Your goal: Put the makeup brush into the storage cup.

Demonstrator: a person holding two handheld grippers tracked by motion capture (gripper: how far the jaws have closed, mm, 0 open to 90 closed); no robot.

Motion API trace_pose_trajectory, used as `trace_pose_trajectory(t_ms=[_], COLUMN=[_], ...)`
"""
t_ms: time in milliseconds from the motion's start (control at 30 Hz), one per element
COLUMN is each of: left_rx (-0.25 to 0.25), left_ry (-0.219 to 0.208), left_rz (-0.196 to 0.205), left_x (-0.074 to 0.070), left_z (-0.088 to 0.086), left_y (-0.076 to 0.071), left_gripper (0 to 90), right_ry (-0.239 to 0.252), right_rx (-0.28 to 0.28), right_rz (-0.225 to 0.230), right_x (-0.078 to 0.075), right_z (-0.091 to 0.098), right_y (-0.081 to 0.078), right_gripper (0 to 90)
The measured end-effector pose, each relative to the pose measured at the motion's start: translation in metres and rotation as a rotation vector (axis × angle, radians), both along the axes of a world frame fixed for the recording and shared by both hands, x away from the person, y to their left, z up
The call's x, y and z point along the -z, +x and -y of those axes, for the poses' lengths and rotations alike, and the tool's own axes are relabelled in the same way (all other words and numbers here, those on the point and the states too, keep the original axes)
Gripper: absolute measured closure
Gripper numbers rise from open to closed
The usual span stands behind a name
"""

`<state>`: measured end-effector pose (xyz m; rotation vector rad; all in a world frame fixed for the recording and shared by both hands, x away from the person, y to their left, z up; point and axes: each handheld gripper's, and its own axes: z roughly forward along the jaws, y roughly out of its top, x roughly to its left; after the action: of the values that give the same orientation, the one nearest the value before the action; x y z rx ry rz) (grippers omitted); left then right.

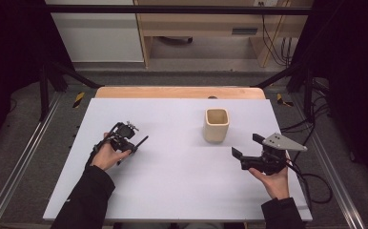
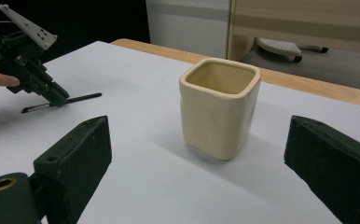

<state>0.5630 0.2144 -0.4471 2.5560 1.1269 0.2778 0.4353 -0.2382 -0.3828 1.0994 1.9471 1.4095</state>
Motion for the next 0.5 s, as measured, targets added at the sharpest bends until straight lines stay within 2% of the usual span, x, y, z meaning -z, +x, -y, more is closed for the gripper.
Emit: trace_pose_trajectory(t_ms=[300, 500], left_rx=[-0.008, -0.005], left_ry=[-0.009, 0.024], left_rz=[-0.030, -0.026], left_x=[0.0000, -0.0003], left_z=[0.0003, 0.0059], left_y=[0.0008, -0.0003], left_gripper=[79.5, 83.4], right_ry=[-0.001, 0.003], right_rx=[-0.001, -0.002], right_rz=[-0.001, 0.000], right_x=[-0.0001, -0.0002], right_z=[0.0001, 0.0000], right_y=[0.0001, 0.0001], right_gripper=[7.9, 7.8])
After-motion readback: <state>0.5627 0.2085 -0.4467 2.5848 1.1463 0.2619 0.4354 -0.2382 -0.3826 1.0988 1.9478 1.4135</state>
